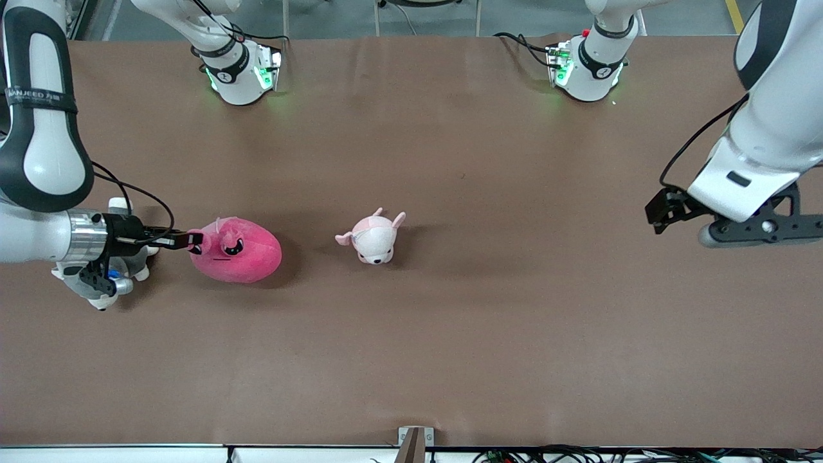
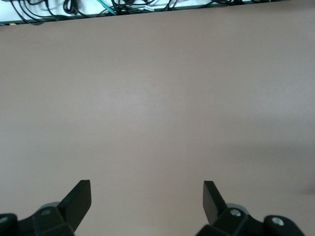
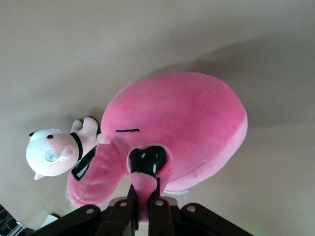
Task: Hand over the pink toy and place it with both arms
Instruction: 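Carry the plush toward the grey cat while the left gripper withdraws, then lower the pink plush onto the table and open the right gripper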
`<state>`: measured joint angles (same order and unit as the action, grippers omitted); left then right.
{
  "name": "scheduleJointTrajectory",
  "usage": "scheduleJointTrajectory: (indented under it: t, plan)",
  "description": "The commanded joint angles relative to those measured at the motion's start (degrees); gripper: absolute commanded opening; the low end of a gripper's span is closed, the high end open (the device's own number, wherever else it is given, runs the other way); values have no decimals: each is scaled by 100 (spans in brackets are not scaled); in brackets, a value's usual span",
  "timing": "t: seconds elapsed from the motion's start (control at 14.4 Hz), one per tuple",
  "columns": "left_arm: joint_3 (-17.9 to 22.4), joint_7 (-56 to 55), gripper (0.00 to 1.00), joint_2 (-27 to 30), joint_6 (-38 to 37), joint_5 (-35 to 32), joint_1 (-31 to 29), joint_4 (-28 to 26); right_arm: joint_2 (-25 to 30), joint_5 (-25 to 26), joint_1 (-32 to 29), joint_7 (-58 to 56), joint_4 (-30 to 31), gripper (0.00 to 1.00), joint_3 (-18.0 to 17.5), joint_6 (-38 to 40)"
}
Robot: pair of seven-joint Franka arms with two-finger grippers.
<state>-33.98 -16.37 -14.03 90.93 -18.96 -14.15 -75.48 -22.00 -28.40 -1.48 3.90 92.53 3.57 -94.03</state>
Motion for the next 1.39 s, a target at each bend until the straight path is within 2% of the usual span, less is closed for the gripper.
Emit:
scheduleJointTrajectory:
  t: [0.0,0.07,0.14,0.28,0.49,0.62,1.32]
  plan:
    - [450,388,100,513,-145,76,383,-238,-138,-131,-107,-162,-69,2,-102,7]
    - [1106,433,100,750,-198,120,969,-491,-190,-131,-125,-162,-77,2,-102,7]
    - [1583,520,100,988,-199,382,1228,-694,-208,-131,-142,-171,-78,2,-102,7]
    - [2174,819,100,1331,-199,1312,1300,-1125,-287,-139,-151,-310,-104,2,-102,-2]
    - [2869,1030,100,1666,-199,1571,1686,-1565,-392,-296,-186,-416,-121,2,-102,-2]
    - [3002,1241,100,1850,-199,1553,1775,-1811,-480,-578,-230,-539,-121,2,-94,7]
    - [2950,1382,100,1746,-181,1545,1766,-1716,-665,-482,-230,-610,-121,3,-85,-116]
